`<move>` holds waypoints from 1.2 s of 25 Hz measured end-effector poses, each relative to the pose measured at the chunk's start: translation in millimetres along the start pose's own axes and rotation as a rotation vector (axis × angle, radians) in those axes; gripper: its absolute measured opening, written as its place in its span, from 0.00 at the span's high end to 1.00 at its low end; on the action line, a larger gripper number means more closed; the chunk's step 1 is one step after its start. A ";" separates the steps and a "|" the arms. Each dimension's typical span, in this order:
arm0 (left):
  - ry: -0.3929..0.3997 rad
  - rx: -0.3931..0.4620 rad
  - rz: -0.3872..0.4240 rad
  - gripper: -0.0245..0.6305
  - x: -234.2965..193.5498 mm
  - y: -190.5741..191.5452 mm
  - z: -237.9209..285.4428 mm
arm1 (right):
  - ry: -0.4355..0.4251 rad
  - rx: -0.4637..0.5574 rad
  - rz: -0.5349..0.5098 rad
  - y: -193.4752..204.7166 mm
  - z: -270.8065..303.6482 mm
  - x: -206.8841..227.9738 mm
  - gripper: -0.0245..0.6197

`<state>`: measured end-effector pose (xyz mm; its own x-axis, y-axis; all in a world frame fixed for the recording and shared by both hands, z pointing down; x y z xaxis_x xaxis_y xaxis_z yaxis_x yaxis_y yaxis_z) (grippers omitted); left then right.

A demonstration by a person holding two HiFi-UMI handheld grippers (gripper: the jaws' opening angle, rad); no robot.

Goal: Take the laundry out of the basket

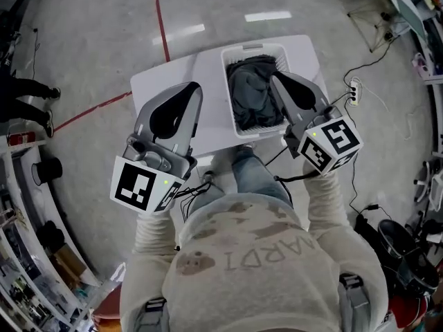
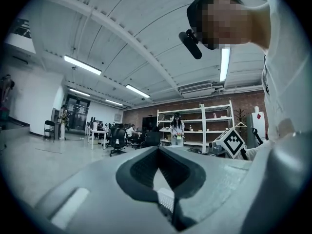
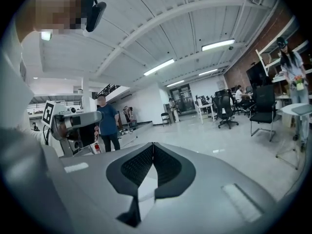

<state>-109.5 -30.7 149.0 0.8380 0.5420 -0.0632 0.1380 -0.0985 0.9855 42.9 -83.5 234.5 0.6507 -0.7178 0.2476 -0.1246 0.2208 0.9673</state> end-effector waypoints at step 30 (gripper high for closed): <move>0.119 -0.251 -0.134 0.96 -64.3 224.2 85.0 | 0.118 -0.484 0.193 265.5 67.6 107.2 0.88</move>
<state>-87.6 -158.5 360.7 0.7516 0.6315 -0.1907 0.0957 0.1816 0.9787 28.9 -146.5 521.5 0.7333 -0.5611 0.3840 0.0915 0.6411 0.7620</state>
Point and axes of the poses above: the fingertips, and each gripper's own axes: z forward along the fingers, x to its right, y out of its underside, the point moved 2 cm from there along -z, backward along the fingers, and after that the axes turned 11 degrees about x, right-handed, at the moved point
